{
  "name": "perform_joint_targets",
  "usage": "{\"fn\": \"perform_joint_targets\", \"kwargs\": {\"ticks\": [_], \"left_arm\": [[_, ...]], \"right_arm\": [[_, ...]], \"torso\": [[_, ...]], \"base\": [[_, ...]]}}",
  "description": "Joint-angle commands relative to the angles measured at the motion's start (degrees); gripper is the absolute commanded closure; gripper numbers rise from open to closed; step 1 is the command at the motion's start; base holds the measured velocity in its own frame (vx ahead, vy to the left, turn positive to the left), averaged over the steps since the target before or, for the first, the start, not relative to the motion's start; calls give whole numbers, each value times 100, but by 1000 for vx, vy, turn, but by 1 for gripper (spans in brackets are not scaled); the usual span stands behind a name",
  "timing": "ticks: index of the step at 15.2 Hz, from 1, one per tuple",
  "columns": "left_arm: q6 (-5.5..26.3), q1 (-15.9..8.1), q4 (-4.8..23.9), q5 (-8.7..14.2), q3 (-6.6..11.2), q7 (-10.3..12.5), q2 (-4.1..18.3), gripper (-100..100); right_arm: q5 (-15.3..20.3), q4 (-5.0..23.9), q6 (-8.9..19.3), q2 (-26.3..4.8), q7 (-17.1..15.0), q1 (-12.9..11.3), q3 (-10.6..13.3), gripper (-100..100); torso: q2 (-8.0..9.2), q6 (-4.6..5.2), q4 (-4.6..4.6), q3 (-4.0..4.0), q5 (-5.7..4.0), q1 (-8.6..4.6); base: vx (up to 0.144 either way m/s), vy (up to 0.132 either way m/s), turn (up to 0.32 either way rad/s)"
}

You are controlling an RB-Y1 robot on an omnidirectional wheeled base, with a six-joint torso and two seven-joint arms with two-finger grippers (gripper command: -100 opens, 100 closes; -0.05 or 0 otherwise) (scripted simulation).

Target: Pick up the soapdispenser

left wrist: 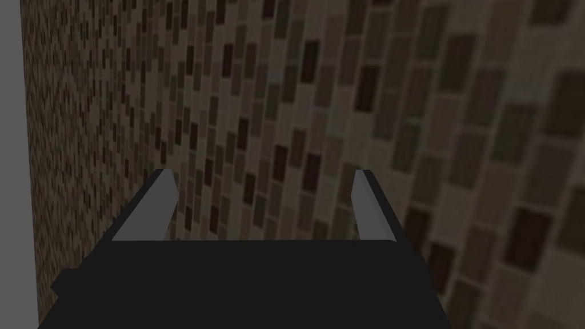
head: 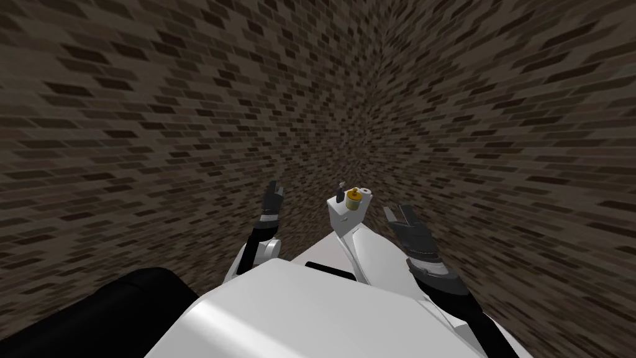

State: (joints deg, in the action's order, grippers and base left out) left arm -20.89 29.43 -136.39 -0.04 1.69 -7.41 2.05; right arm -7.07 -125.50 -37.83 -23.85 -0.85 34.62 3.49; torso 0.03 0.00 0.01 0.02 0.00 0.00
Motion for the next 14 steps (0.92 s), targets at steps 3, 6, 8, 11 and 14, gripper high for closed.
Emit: {"fn": "perform_joint_targets", "kwargs": {"ticks": [3, 6, 8, 11, 14], "left_arm": [[0, -1, 0, 0, 0, 0, 0, 0], [0, 0, 0, 0, 0, 0, 0, 0], [0, 0, 0, 0, 0, 0, 0, 0], [0, 0, 0, 0, 0, 0, 0, 0], [0, 0, 0, 0, 0, 0, 0, 0]], "right_arm": [[-90, 172, -28, -499, 78, 93, 104, -100], [-176, 341, -49, -883, 148, 170, 197, -100], [-267, 519, -72, -1094, 221, 251, 296, -100], [-362, 706, -95, -1466, 297, 336, 399, -100], [-362, 706, -95, -1752, 297, 336, 399, -100]], "torso": [[1, -2, 0, 0, 0, 2], [1, -2, 0, 0, 0, 1], [-1, 1, 0, 0, 0, -1], [-1, 0, 0, 0, 0, 0], [0, 0, 0, 0, 0, 0]], "base": [[-8, 9, 132], [-9, 9, 126], [-4, 7, 61], [-8, 9, 144], [-6, 6, 91]]}}
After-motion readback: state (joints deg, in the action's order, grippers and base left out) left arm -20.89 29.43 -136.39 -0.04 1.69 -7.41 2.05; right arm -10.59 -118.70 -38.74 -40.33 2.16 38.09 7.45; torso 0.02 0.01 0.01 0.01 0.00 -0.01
